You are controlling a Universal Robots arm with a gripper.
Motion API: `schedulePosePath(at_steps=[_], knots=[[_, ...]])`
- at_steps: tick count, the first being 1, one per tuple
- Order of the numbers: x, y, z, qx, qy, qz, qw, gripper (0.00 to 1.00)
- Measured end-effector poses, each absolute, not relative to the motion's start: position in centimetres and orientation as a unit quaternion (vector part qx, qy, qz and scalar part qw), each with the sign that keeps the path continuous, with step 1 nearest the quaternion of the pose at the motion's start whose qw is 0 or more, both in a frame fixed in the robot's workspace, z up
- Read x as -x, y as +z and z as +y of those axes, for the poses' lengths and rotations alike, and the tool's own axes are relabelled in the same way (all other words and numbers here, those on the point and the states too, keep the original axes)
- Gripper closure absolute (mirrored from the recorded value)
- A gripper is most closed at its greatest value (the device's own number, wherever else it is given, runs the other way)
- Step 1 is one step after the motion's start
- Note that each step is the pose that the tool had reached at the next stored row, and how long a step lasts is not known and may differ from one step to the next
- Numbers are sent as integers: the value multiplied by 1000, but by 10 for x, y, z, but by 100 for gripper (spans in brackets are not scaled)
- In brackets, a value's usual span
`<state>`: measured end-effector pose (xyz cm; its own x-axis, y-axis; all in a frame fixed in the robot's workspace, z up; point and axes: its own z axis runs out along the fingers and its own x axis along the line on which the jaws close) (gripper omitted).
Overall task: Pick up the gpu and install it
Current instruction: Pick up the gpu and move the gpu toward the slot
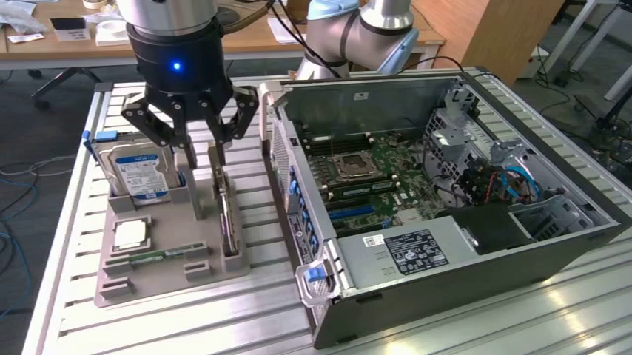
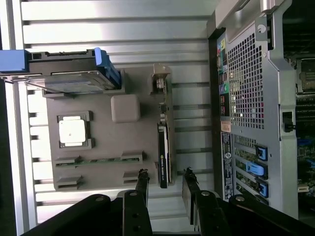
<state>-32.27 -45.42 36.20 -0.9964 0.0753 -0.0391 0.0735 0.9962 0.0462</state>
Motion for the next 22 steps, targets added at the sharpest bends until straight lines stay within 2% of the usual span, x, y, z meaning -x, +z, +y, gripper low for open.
schedulePosePath(at_steps=[22], knots=[[323,352,-454,-37,22,999,20,58]])
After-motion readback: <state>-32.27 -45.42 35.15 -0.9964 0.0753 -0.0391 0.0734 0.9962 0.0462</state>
